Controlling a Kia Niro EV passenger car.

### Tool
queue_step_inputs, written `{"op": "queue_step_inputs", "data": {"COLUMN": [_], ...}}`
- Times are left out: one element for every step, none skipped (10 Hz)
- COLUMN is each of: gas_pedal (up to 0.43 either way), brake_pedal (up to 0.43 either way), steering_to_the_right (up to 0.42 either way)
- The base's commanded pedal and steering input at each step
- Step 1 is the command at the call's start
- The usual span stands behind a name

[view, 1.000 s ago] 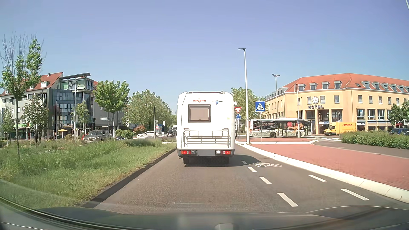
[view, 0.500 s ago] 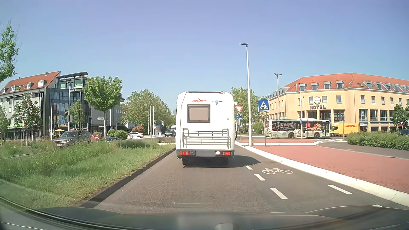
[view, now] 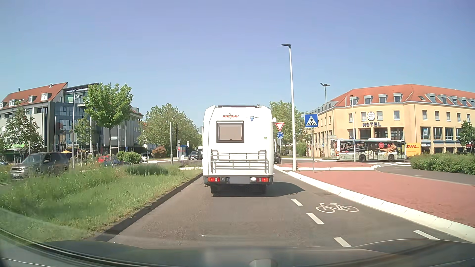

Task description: Follow the waypoints while adhering to traffic rules and regulations

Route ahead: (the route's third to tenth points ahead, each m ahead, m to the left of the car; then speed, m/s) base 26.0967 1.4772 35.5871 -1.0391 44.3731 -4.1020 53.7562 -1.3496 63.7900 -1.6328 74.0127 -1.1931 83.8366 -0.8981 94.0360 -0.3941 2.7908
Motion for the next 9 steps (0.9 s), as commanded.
{"op": "queue_step_inputs", "data": {"gas_pedal": [0.000,0.000,0.000,0.000,0.000,0.000,0.000,0.000,0.000], "brake_pedal": [0.006,0.043,0.073,0.104,0.122,0.140,0.152,0.165,0.189], "steering_to_the_right": [-0.011,-0.007,-0.004,-0.004,-0.004,-0.004,-0.004,-0.004,-0.004]}}
